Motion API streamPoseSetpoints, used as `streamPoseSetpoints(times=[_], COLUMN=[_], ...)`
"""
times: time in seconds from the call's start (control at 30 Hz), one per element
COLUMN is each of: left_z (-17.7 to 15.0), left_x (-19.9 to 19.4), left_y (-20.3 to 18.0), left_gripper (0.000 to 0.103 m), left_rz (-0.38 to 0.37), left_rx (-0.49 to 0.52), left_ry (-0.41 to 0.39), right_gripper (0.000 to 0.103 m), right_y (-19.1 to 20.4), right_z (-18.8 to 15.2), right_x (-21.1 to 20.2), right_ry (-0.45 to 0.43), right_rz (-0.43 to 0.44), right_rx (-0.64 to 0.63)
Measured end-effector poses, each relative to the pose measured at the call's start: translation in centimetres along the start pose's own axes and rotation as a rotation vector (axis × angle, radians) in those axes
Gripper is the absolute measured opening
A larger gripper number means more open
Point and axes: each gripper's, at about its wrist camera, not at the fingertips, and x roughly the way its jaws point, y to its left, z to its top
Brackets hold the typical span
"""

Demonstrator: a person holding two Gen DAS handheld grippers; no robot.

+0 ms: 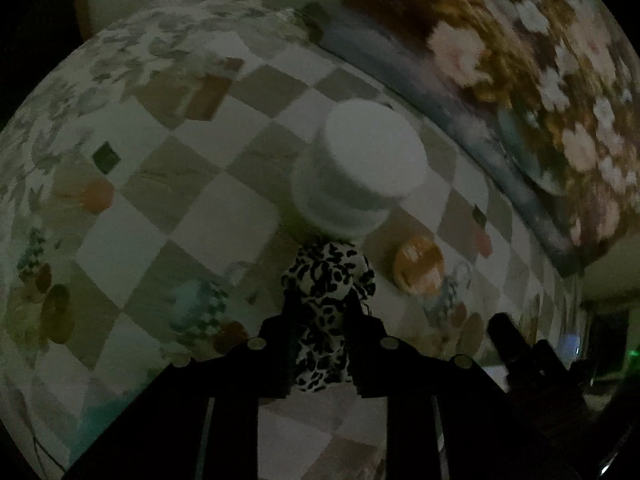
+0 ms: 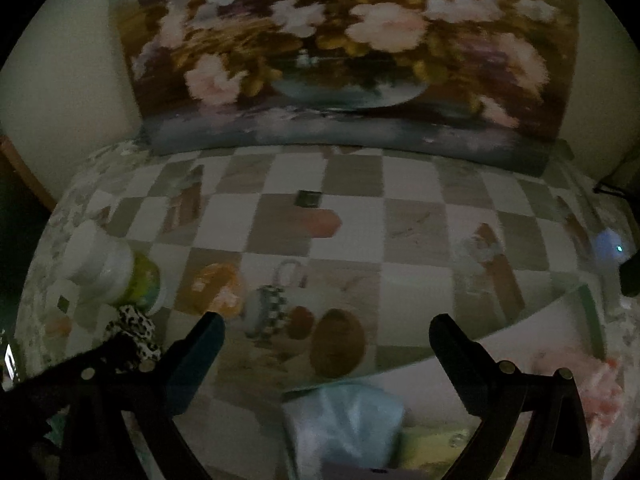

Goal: Organize soft objects
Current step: 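Close the left tool on the leopard-print scrunchie and lift it, then grasp the orange round sponge with the right tool while the left tool holds the scrunchie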

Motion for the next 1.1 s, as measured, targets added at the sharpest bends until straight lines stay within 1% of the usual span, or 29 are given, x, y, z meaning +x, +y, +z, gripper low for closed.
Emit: streamPoseSetpoints(times=[0.1, 0.27, 0.4, 0.5, 0.57, 0.73, 0.8, 0.9, 0.93, 0.97, 1.1], left_z=[0.5, 0.7, 1.0, 1.2, 1.2, 1.1, 1.1, 1.2, 1.2, 1.2, 1.2], left_x=[-0.4, -0.8, -0.4, -0.4, -0.4, -0.4, -0.3, -0.2, -0.2, -0.1, 0.0], left_y=[0.9, 2.5, 2.8, 2.9, 3.1, 3.1, 3.0, 2.9, 3.0, 3.0, 3.2], left_gripper=[0.022, 0.022, 0.022, 0.022, 0.022, 0.022, 0.022, 0.022, 0.022, 0.022, 0.022], left_rz=[0.008, 0.013, 0.015, 0.015, 0.015, 0.017, 0.017, 0.016, 0.013, 0.011, 0.004], left_rx=[-0.030, -0.085, -0.110, -0.116, -0.121, -0.124, -0.120, -0.119, -0.120, -0.121, -0.127], left_ry=[-0.018, -0.029, -0.036, -0.038, -0.039, -0.037, -0.038, -0.036, -0.034, -0.032, -0.028], right_gripper=[0.103, 0.095, 0.090, 0.084, 0.077, 0.075, 0.071, 0.062, 0.056, 0.052, 0.051], right_y=[1.4, 3.6, 5.1, 6.0, 6.4, 7.4, 7.8, 8.1, 8.2, 8.2, 8.2], right_z=[0.1, 0.2, 0.2, 0.2, 0.1, 0.2, 0.2, 0.3, 0.3, 0.4, 0.4], right_x=[0.7, 1.8, 2.9, 3.9, 4.4, 5.3, 5.4, 5.9, 5.9, 6.0, 5.9], right_ry=[0.001, -0.004, 0.000, 0.012, 0.022, 0.030, 0.028, 0.031, 0.033, 0.035, 0.027], right_rz=[0.015, 0.048, 0.070, 0.070, 0.073, 0.065, 0.062, 0.063, 0.070, 0.079, 0.080], right_rx=[-0.047, -0.117, -0.159, -0.179, -0.182, -0.209, -0.223, -0.231, -0.232, -0.233, -0.234])
